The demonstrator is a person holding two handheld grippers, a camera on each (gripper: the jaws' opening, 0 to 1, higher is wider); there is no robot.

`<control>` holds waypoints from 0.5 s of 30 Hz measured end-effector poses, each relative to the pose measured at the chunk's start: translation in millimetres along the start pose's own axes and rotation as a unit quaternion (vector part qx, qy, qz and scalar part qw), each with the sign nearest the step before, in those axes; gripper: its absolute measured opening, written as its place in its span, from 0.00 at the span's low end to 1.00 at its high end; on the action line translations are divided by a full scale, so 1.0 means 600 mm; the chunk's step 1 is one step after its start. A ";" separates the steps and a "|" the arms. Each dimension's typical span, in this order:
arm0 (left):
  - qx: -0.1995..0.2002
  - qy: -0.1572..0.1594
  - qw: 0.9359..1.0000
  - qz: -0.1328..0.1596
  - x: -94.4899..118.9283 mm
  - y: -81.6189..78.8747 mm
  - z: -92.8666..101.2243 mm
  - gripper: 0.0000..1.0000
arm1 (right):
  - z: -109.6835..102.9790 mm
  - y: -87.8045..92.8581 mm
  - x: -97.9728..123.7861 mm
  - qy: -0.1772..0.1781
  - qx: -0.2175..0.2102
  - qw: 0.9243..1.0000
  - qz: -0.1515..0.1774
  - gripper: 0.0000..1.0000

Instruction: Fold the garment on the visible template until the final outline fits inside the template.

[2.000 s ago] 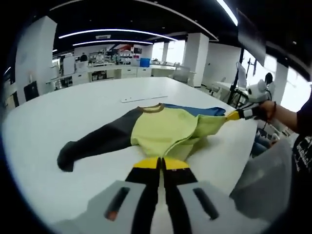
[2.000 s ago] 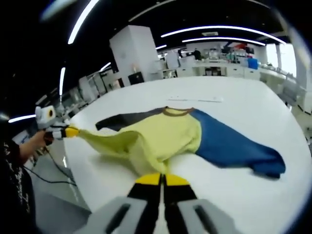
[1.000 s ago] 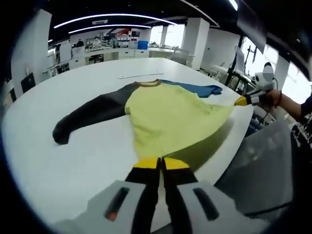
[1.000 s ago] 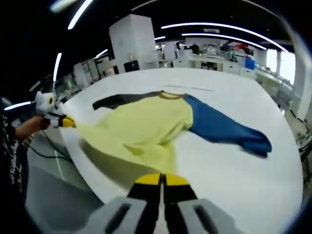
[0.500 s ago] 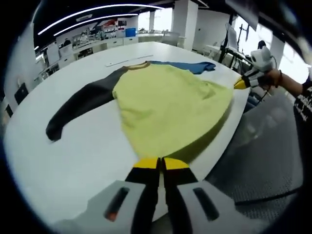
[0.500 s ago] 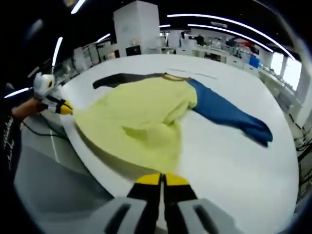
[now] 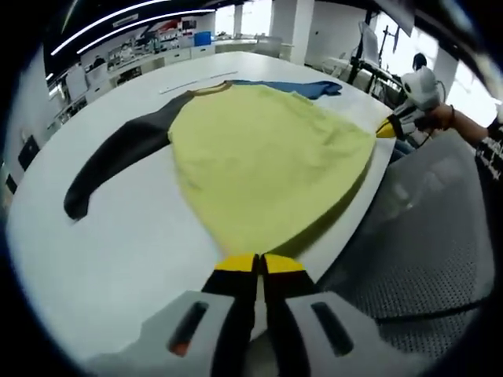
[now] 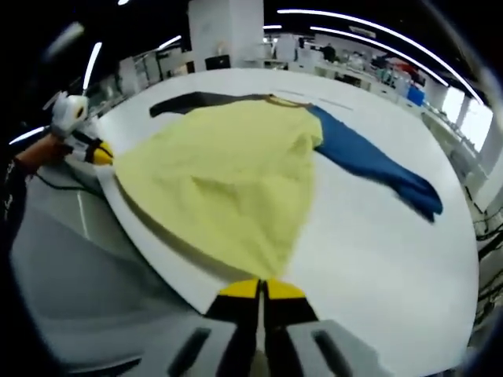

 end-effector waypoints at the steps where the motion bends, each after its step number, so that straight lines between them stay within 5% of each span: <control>1: 0.000 0.001 1.000 -0.001 -0.001 0.000 0.001 0.00 | 0.000 0.001 0.000 0.000 -0.001 1.000 -0.001 0.00; 15: 0.002 0.009 1.000 -0.018 -0.008 0.003 0.007 0.00 | 0.003 0.011 -0.003 0.006 -0.010 1.000 -0.012 0.00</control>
Point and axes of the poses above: the point that each gripper's makers call its tool centre point, and the gripper's own axes: x roughly backward along the fingers, z roughly to its right, y roughly out of its underside, the point moved 10 cm from there along x, roughly backward along the fingers, and after that the axes turned 13 degrees about y, right-handed, at the moved point
